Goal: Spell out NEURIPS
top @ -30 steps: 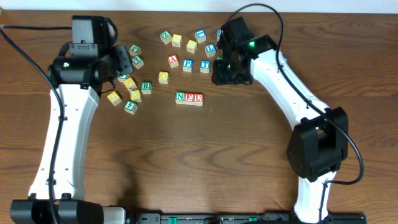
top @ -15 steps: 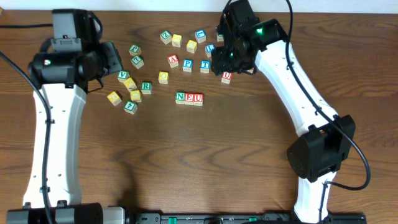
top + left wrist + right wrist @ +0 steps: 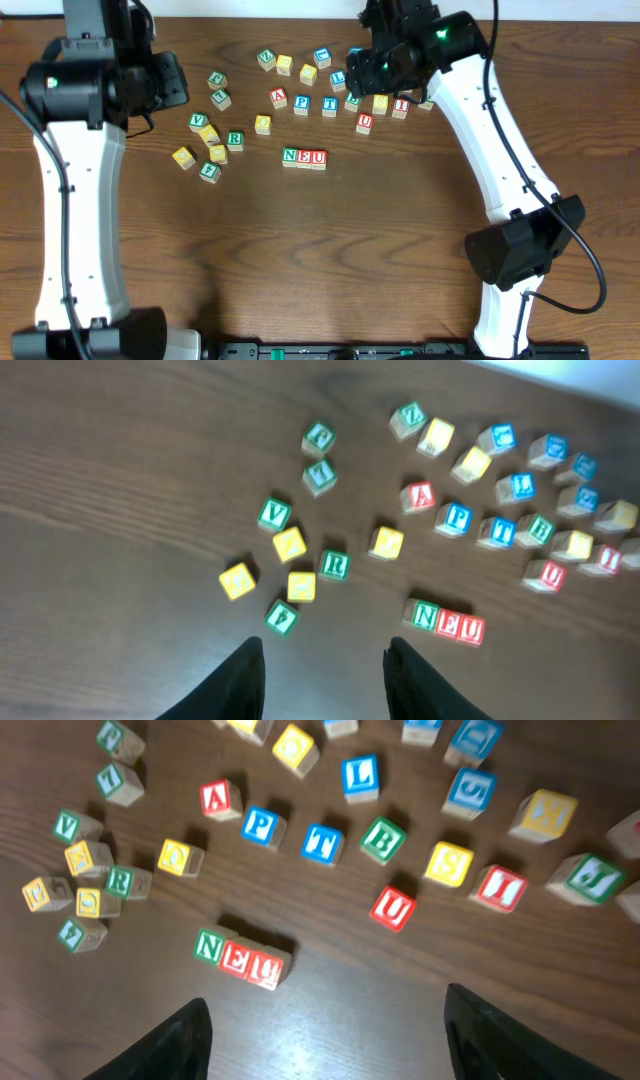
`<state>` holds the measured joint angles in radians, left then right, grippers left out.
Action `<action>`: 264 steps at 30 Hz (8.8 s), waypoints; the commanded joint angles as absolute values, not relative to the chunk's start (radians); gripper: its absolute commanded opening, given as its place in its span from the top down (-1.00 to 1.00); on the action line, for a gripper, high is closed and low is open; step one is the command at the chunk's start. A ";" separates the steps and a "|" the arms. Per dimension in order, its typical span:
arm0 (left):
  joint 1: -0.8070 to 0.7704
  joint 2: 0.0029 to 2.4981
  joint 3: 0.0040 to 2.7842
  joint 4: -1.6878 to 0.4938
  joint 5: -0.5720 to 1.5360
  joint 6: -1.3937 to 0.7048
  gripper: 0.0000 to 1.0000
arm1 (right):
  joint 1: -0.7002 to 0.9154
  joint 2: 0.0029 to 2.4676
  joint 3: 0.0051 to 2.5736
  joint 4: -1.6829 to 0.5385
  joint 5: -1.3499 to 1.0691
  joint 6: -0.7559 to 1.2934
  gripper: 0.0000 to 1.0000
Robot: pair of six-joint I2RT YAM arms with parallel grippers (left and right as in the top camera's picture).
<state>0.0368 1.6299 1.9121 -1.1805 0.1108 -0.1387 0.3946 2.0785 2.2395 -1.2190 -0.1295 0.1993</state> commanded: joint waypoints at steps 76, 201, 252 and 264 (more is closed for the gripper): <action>0.027 1.798 1.980 -1.109 0.124 -0.083 -0.84 | 0.416 2.146 2.275 -1.024 -0.111 0.224 -0.91; -0.085 2.251 1.873 -1.032 0.085 -0.088 -0.25 | 0.281 2.190 2.275 -1.119 -0.108 0.276 -0.86; -0.119 2.163 1.756 -0.933 0.019 -0.144 0.45 | 0.271 2.190 2.275 -1.128 -0.089 0.272 -0.89; -0.281 2.029 1.757 -0.917 0.019 -0.223 0.45 | 0.219 2.190 2.275 -1.144 -0.081 0.260 -0.89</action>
<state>-0.2138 2.0377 1.7561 -0.9184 0.0219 -0.1814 0.2409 2.1796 2.2585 -1.1366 -0.0948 0.2626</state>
